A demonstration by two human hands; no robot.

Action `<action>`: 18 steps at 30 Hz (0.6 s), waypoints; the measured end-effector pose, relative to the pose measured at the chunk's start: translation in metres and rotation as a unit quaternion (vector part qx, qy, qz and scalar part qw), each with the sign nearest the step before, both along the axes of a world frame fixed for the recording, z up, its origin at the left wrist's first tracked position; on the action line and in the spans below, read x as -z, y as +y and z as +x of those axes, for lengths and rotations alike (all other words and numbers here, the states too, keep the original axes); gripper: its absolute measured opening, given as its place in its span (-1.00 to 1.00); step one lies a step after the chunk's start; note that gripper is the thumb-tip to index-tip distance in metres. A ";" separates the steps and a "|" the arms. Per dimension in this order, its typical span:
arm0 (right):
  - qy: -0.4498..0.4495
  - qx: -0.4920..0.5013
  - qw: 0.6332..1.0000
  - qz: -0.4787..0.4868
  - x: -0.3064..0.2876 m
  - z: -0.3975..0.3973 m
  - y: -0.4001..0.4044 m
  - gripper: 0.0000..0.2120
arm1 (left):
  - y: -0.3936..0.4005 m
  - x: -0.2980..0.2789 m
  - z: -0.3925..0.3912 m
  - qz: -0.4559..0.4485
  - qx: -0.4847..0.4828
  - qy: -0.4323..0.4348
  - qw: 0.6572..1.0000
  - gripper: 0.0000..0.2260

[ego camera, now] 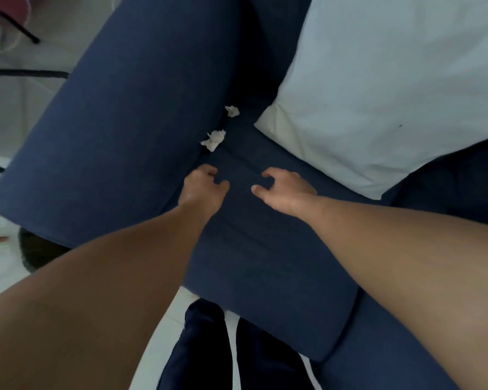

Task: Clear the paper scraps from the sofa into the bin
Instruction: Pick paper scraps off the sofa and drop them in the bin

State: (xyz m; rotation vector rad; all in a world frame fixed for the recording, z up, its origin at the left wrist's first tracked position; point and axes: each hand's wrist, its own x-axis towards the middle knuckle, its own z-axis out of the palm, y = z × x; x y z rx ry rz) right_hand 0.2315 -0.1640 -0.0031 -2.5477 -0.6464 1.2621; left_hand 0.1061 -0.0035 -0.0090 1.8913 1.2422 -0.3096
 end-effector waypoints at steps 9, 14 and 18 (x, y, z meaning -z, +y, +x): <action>-0.024 0.061 0.998 0.017 0.014 0.020 0.020 -0.43 | 0.033 0.031 0.063 0.101 0.139 -0.004 0.985 -0.60; -0.042 0.090 0.995 0.032 0.025 0.023 0.037 -0.47 | 0.053 0.047 0.092 0.126 0.225 0.034 0.965 -0.56; -0.067 0.107 0.990 0.065 0.032 0.024 0.059 -0.52 | 0.058 0.060 0.101 0.103 0.216 0.099 0.966 -0.56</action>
